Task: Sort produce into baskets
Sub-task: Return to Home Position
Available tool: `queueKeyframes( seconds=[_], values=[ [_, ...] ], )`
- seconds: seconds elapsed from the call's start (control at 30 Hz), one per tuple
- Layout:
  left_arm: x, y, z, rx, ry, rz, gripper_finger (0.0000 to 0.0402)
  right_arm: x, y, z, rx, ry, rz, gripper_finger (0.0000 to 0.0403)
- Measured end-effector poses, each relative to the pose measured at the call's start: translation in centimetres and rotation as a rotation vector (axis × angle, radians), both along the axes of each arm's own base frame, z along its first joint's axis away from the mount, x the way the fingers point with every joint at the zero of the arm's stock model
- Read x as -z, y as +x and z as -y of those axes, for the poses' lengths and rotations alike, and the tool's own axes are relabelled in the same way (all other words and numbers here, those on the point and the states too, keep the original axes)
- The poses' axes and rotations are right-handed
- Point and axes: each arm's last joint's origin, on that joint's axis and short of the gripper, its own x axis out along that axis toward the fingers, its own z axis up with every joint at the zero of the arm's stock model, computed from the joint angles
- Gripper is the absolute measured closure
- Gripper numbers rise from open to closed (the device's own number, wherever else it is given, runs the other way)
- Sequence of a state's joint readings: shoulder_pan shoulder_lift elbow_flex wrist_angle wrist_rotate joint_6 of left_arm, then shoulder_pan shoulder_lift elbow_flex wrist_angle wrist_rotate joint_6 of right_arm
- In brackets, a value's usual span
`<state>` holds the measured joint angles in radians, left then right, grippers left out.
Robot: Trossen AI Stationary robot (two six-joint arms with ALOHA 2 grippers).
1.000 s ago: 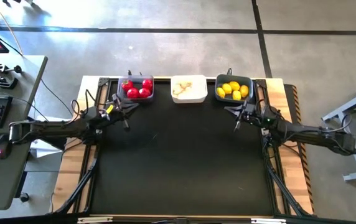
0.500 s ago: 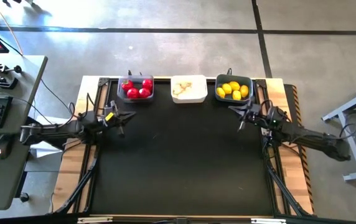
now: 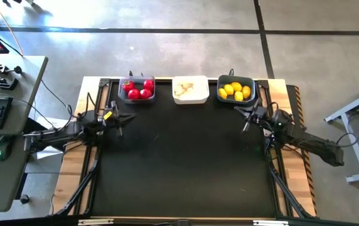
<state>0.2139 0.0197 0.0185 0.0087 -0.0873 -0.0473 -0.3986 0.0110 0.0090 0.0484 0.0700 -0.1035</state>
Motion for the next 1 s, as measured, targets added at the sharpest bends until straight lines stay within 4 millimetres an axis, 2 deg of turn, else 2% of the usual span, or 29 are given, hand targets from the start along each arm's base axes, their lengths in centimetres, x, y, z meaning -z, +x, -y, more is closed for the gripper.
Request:
queueKeyframes(
  seconds=[0.27, 0.53, 1.0],
  values=[
    [0.19, 0.05, -0.5, -0.064, -0.006, -0.023, 0.0401, 0.4, 0.13, 0.03, -0.014, 0.197, 0.047, 0.0403],
    [0.2, 0.06, -0.46, -0.052, -0.164, 0.029, 0.0401, 0.4, 0.14, 0.03, -0.015, 0.205, 0.049, 0.0403],
    [0.19, 0.06, -0.46, -0.052, -0.148, 0.024, 0.0401, 0.4, 0.14, 0.03, -0.014, 0.206, 0.047, 0.0402]
  ],
)
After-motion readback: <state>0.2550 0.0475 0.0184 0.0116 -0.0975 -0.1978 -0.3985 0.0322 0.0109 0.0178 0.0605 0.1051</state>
